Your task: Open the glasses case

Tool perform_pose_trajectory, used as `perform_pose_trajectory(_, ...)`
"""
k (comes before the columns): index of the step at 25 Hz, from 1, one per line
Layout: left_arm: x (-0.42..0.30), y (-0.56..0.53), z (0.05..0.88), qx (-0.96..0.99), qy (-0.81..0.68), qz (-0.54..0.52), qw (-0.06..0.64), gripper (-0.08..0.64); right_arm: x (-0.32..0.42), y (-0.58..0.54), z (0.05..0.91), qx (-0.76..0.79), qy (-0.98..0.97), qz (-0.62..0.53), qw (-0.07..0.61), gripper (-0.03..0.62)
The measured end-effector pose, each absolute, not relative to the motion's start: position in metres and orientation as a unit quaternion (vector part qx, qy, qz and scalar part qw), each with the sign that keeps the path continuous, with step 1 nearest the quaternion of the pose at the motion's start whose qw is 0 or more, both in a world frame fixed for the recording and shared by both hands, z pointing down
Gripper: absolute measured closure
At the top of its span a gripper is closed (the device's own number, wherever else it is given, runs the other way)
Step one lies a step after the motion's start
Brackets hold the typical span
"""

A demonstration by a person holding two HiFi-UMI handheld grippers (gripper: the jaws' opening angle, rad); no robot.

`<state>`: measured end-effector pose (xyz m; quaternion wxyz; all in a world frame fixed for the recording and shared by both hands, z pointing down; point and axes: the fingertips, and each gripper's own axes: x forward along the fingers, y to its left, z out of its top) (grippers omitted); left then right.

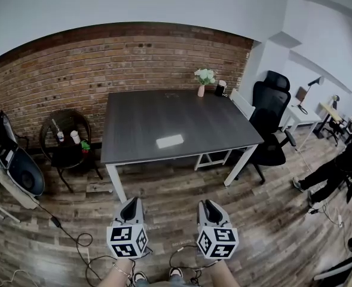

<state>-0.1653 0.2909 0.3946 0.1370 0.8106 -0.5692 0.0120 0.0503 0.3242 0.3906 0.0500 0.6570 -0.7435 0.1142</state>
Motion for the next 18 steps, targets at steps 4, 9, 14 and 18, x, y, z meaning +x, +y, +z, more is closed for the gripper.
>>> perform_pose_trajectory(4, -0.163, 0.284, 0.396, 0.806, -0.575, 0.014, 0.14, 0.565, 0.054, 0.319, 0.39, 0.654, -0.746, 0.113, 0.054, 0.489)
perform_pose_trajectory(9, -0.146, 0.276, 0.405, 0.794, -0.589, 0.014, 0.149, 0.565, 0.071, 0.318, 0.395, 0.64, -0.757, 0.113, 0.066, 0.497)
perform_pose_trajectory(14, -0.116, 0.27, 0.413, 0.779, -0.607, 0.005, 0.156, 0.565, 0.101, 0.314, 0.407, 0.62, -0.771, 0.117, 0.081, 0.508)
perform_pose_trajectory(18, -0.093, 0.266, 0.413, 0.774, -0.614, 0.008, 0.151, 0.565, 0.124, 0.296, 0.411, 0.609, -0.78, 0.12, 0.085, 0.512)
